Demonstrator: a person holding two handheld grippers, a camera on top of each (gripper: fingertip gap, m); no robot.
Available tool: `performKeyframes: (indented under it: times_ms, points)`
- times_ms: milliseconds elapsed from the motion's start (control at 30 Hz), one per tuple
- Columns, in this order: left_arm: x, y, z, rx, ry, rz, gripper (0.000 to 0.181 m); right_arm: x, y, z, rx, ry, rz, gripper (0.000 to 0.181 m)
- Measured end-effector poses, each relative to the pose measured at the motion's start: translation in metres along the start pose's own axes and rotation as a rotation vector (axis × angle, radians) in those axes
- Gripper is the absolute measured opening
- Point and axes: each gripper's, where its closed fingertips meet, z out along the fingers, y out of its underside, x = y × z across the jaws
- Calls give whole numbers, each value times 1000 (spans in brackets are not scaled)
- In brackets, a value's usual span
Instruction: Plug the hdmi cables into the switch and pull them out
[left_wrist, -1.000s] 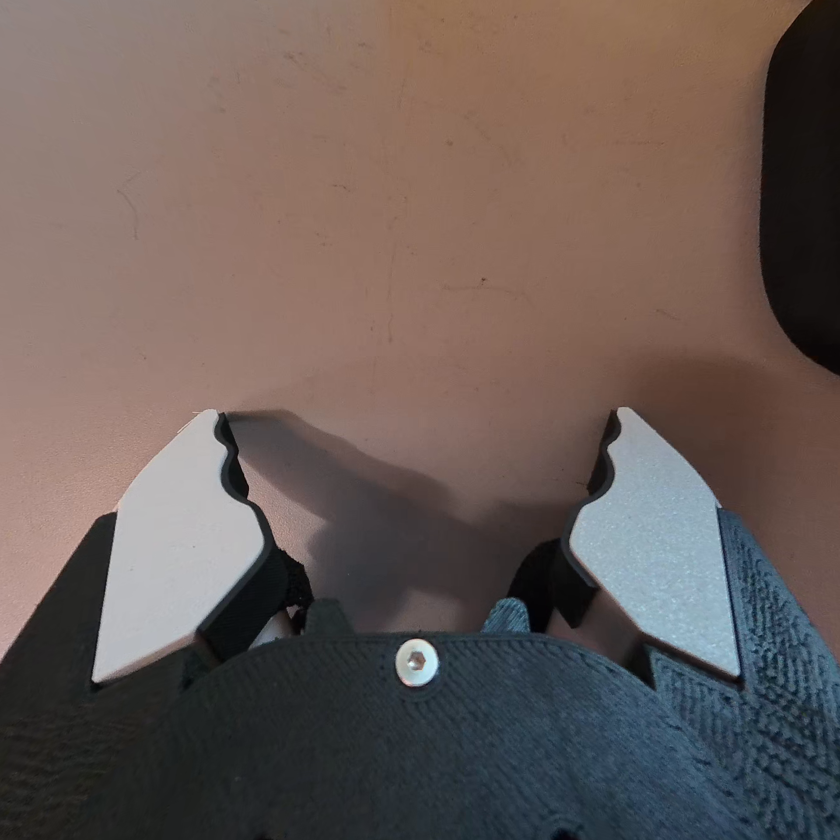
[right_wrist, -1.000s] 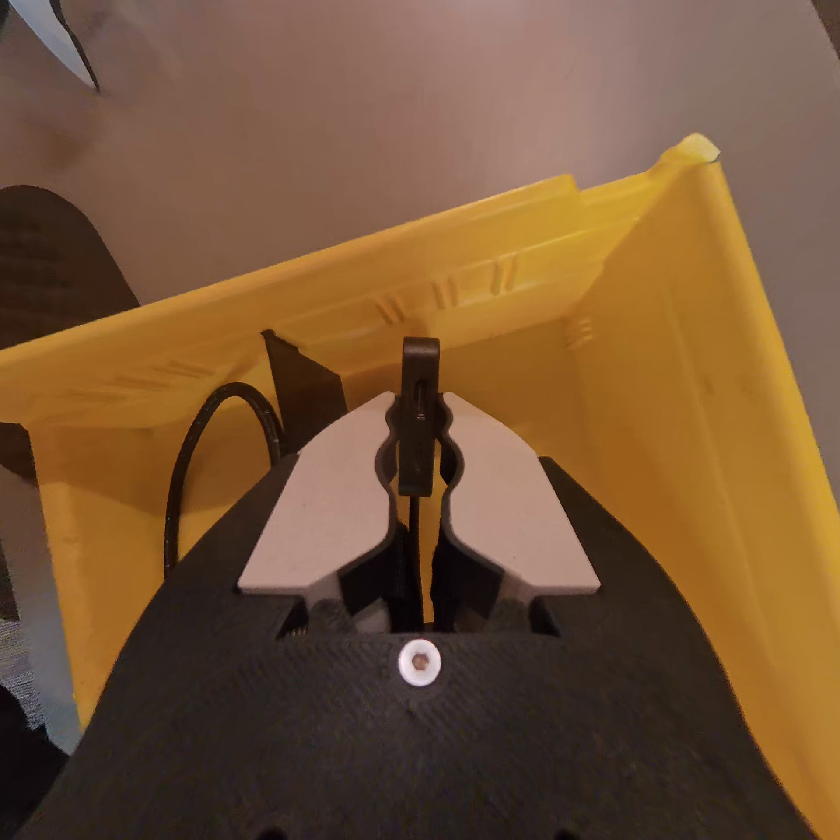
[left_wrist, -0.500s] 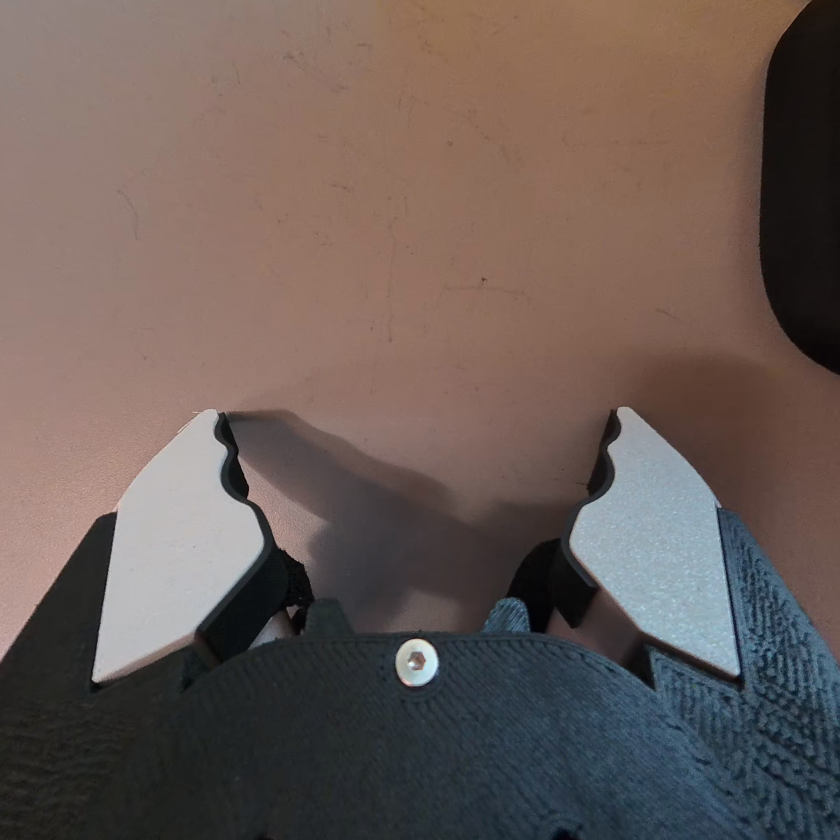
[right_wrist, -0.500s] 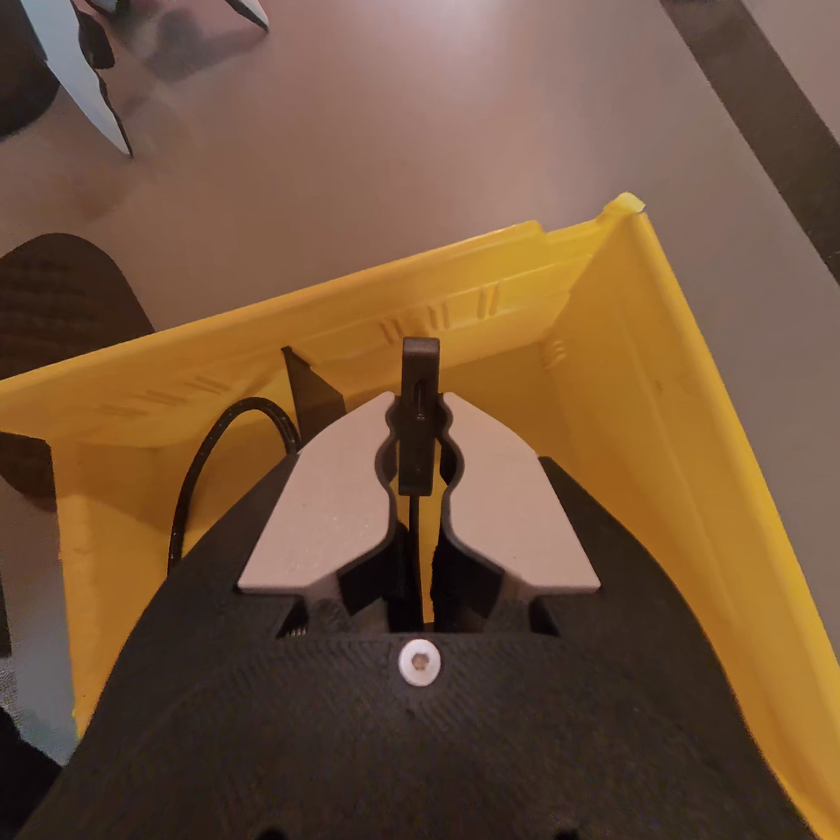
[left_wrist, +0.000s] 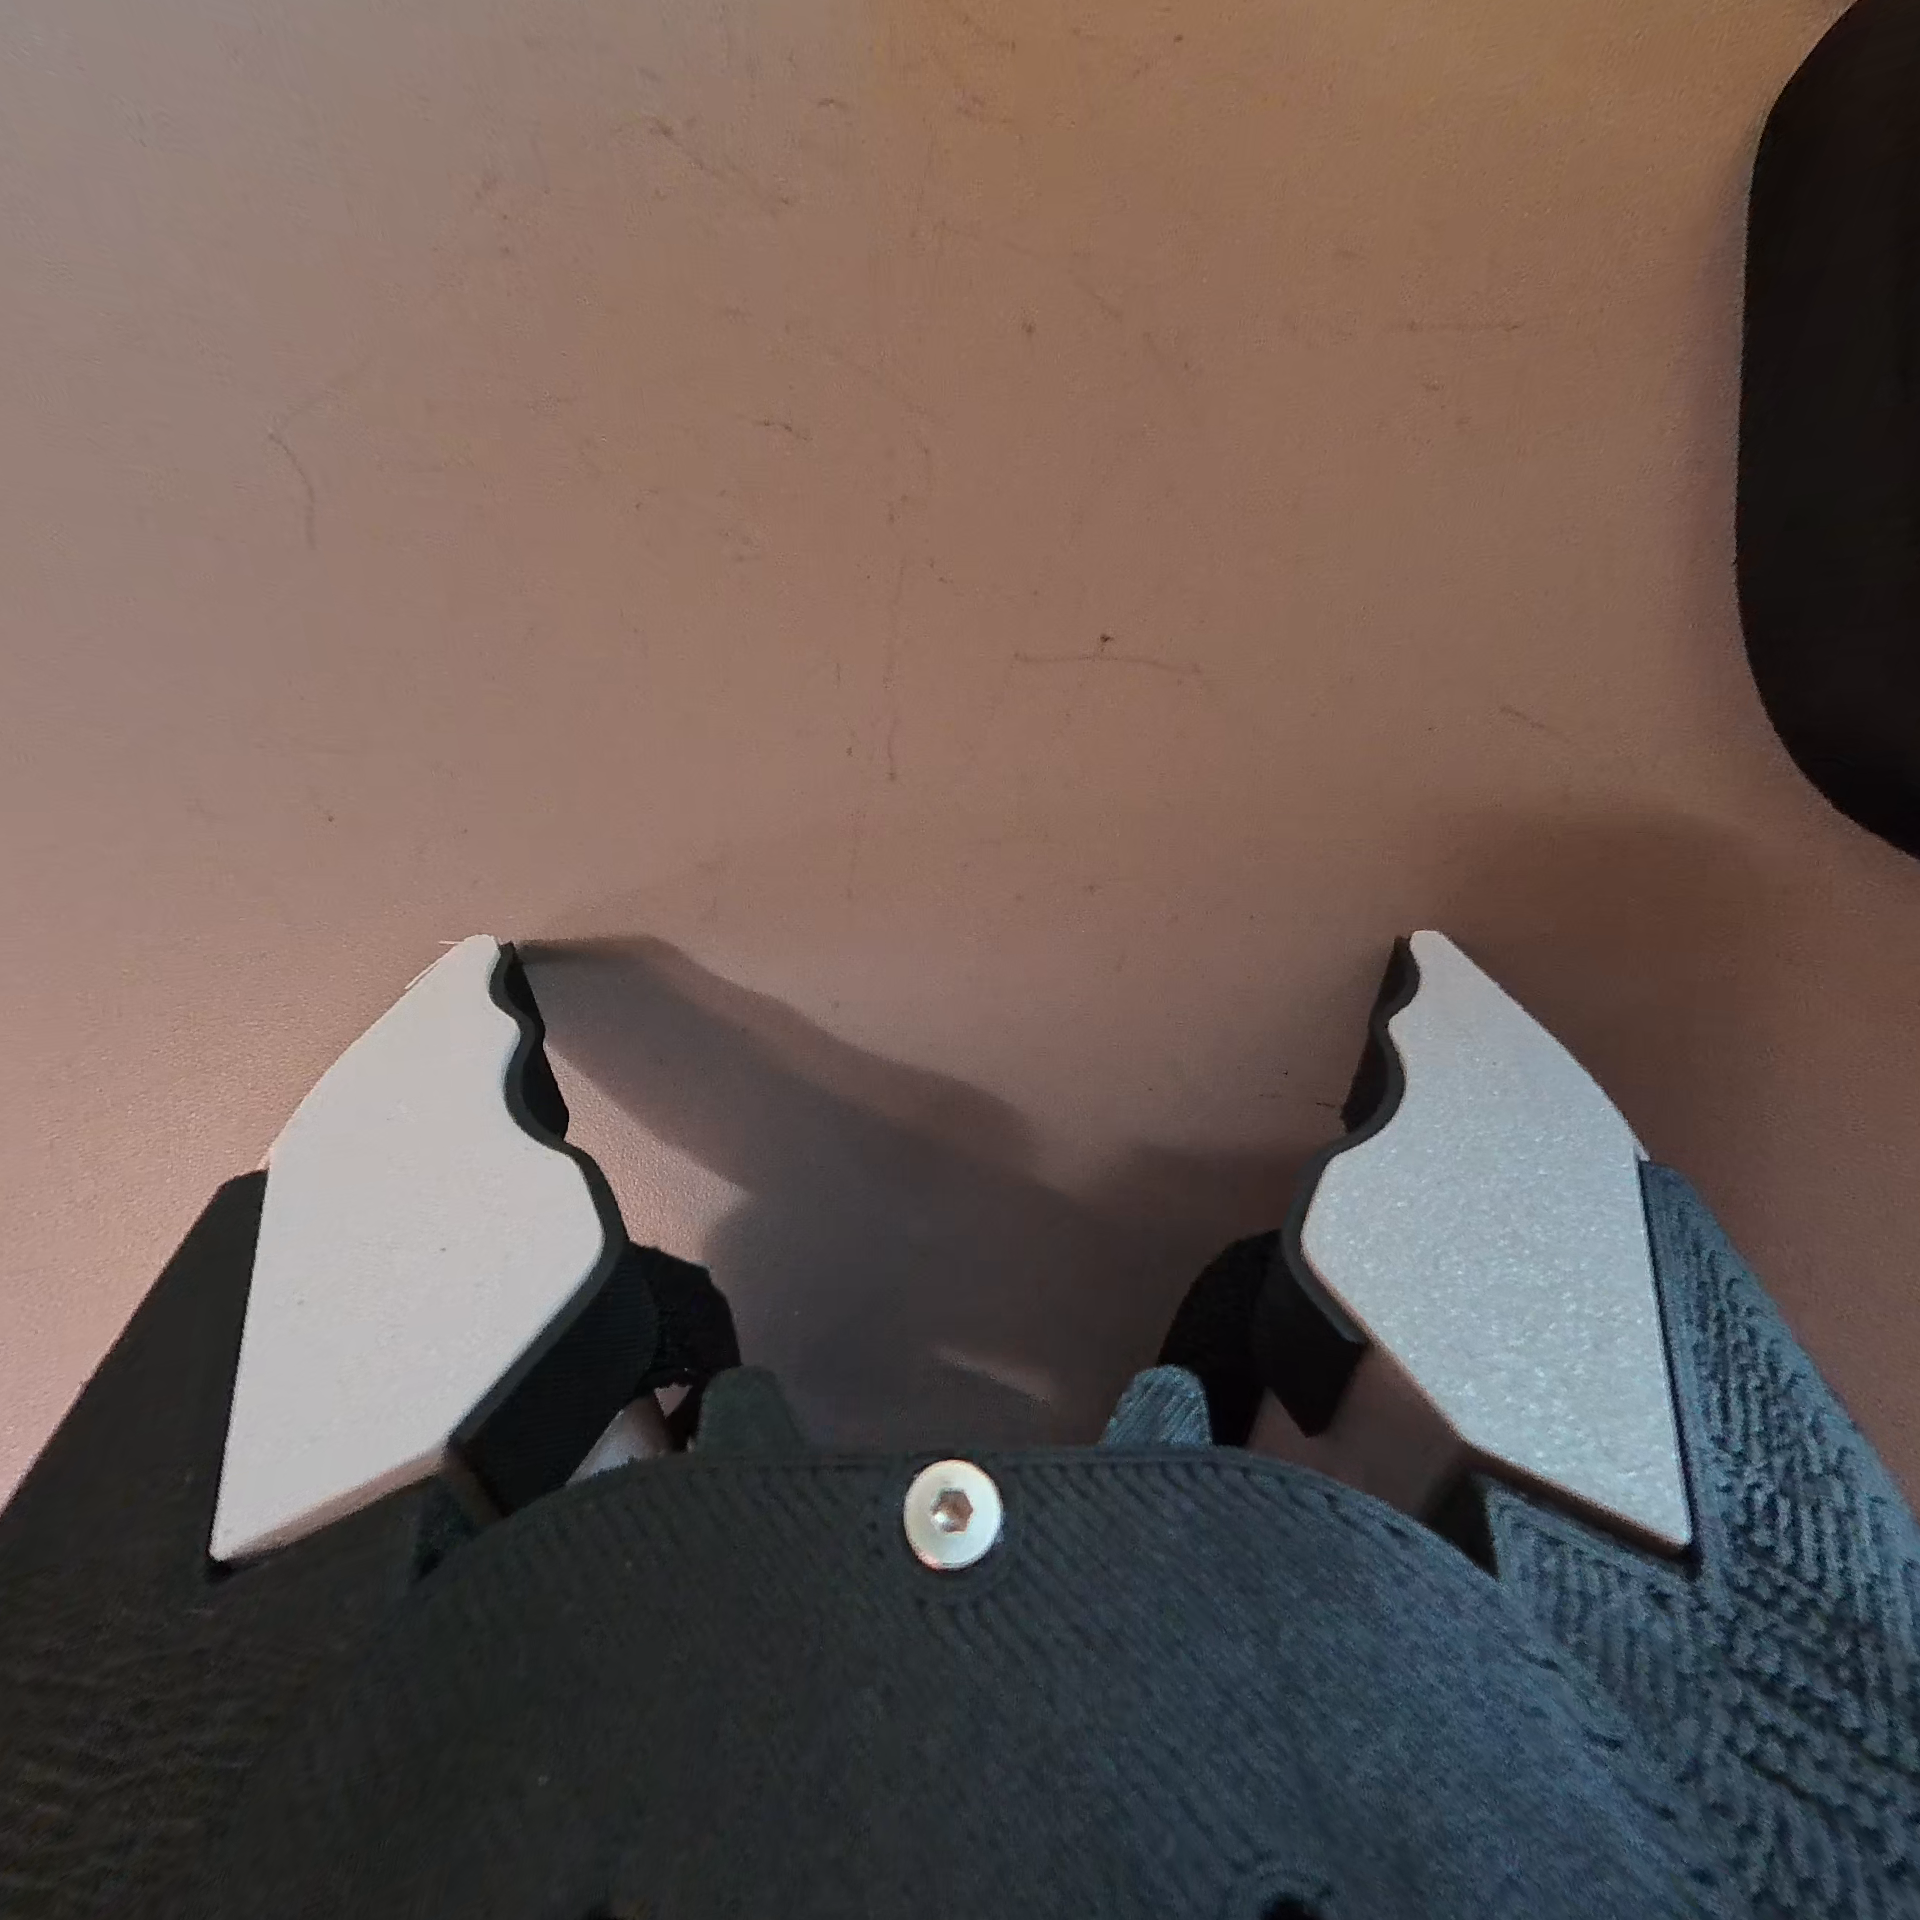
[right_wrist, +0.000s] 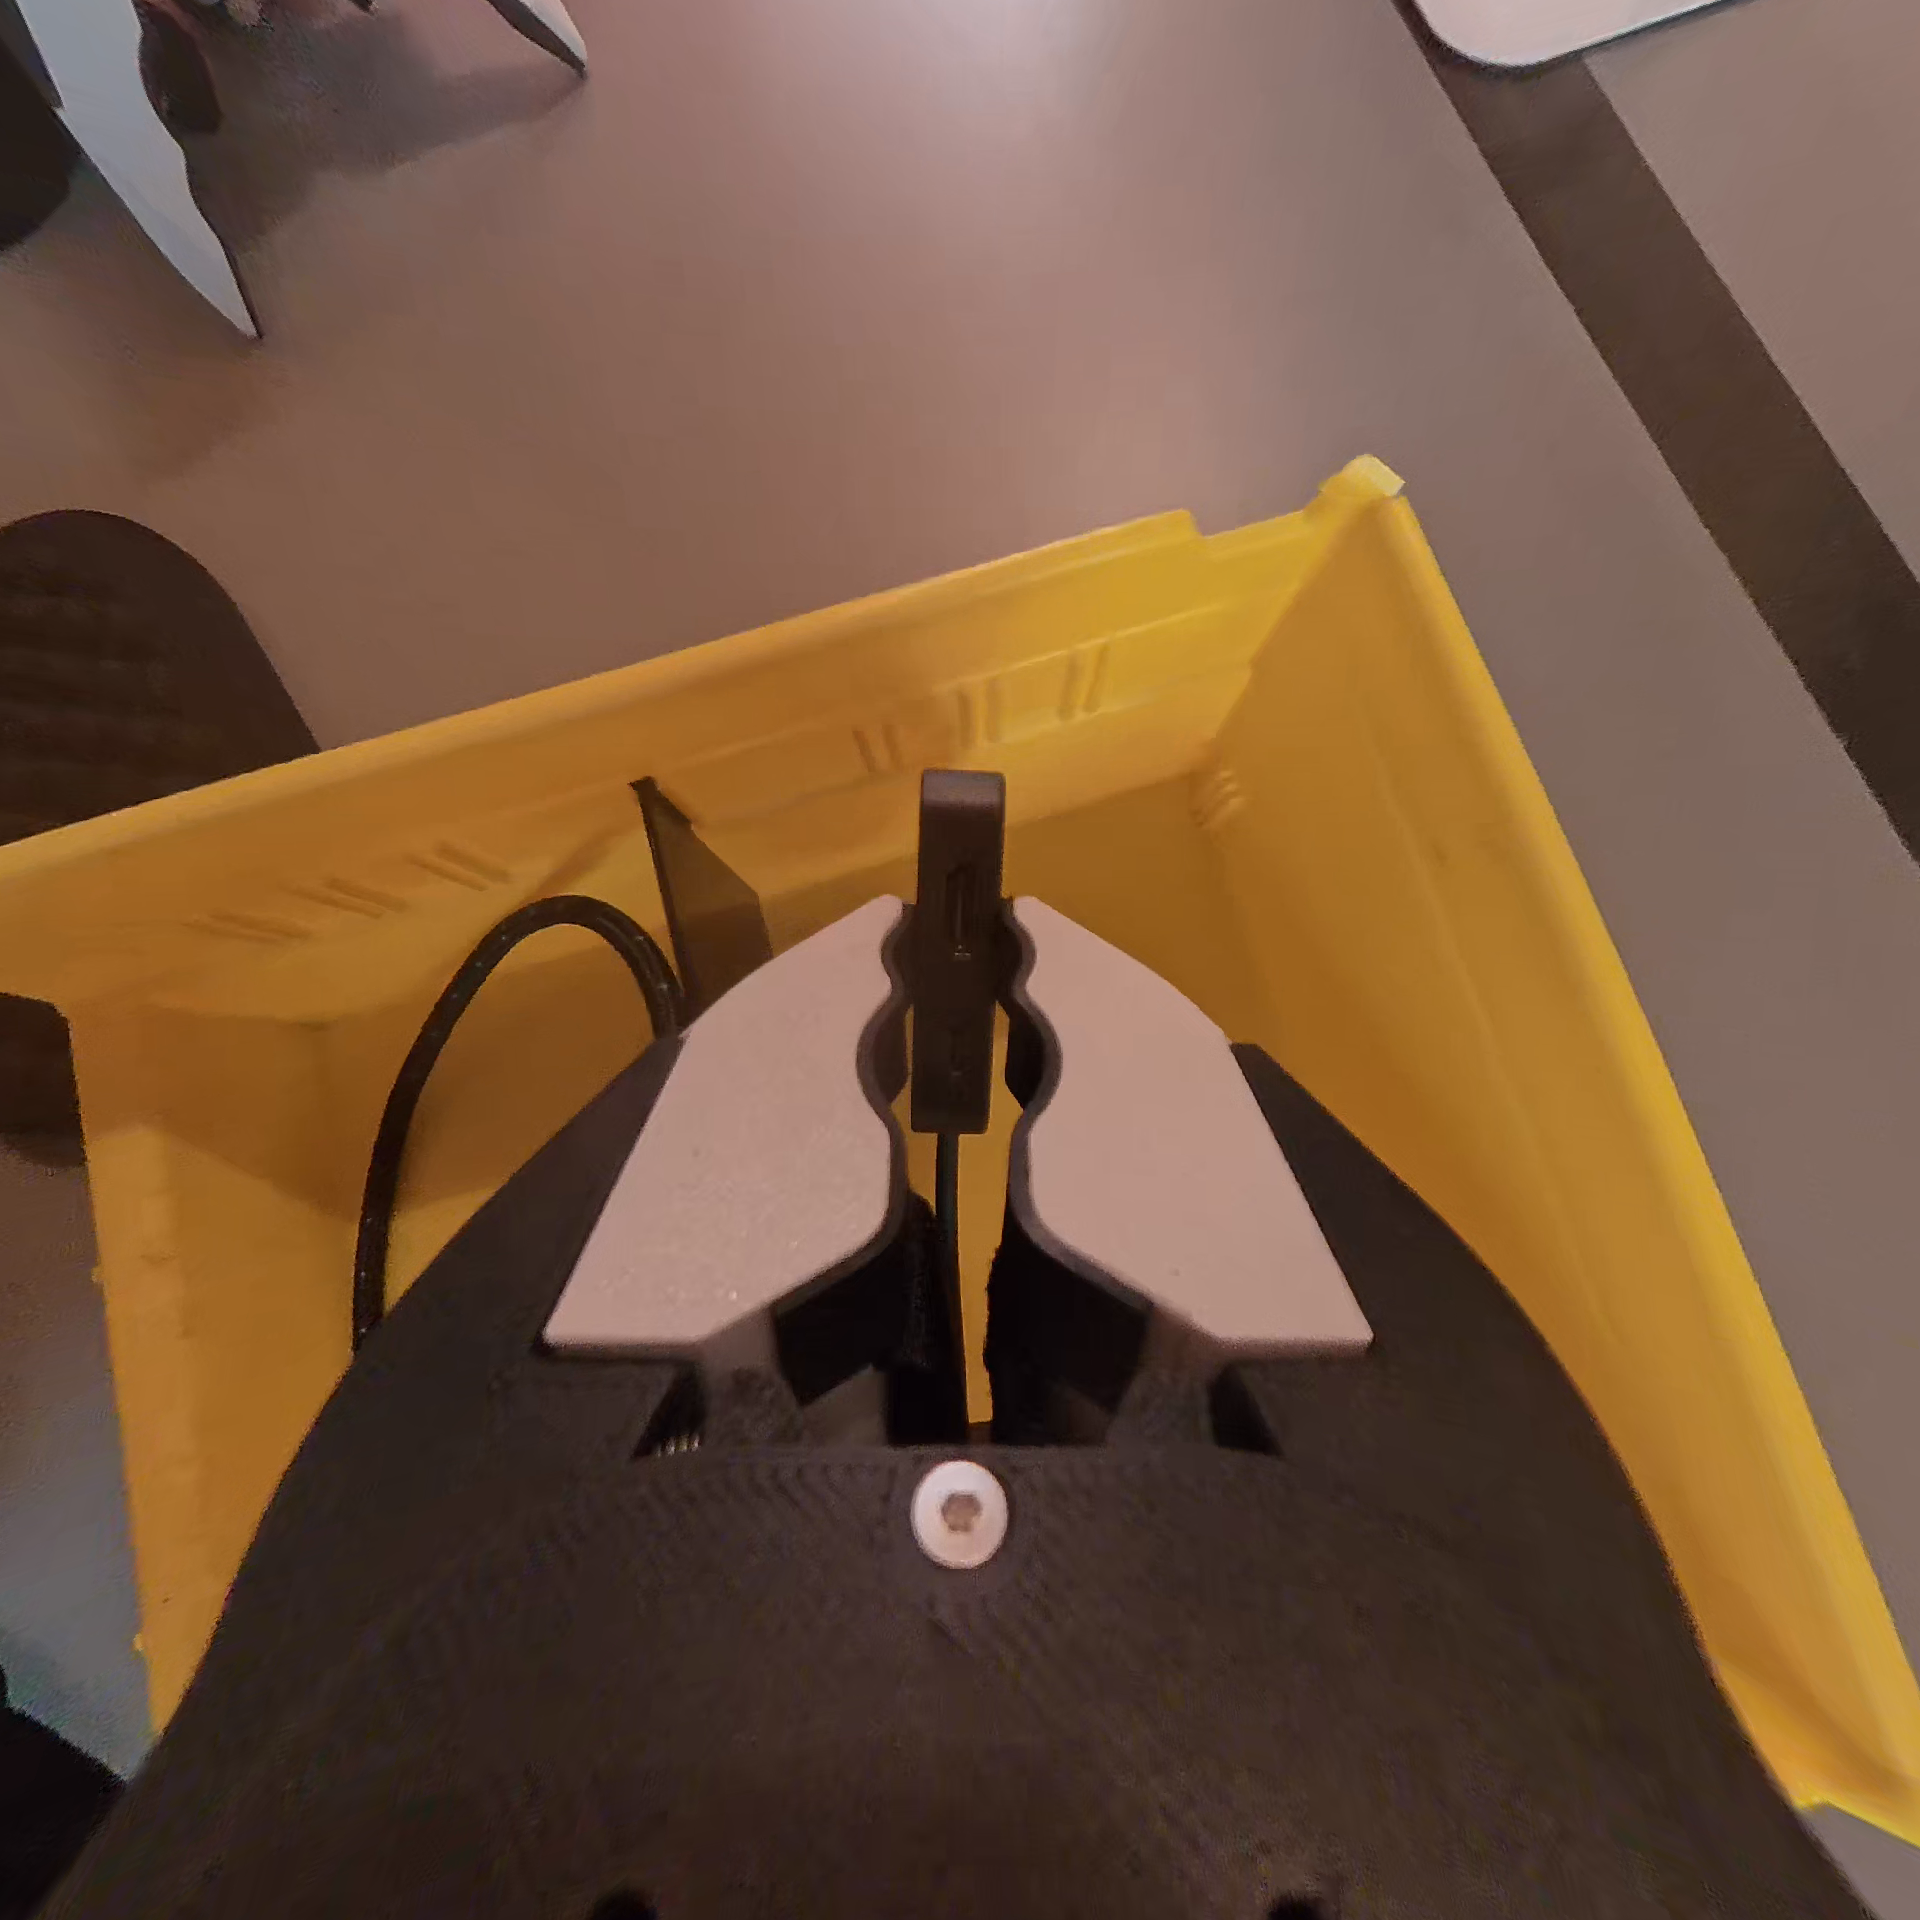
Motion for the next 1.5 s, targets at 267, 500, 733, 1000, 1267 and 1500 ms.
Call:
performKeyframes:
  times_ms: [267,500,733,1000,1267,1500]
  points:
    - [0,0,0,-1,2,1,145,7,40,23,-212,-74,222,15]
    - [4,2,-3,-26,67,36,146,11,39,29,-237,-92,298,16]
    - [-8,-16,-15,146,-27,33,124,27,14,11,-150,120,200,60]
    - [3,-100,-129,792,-323,198,122,11,-68,-77,331,557,4,108]
    - [56,-99,-236,1171,-289,161,84,-25,31,-144,170,916,440,77]
    - [41,-59,-323,1256,-585,8,68,-52,133,-118,168,817,836,52]
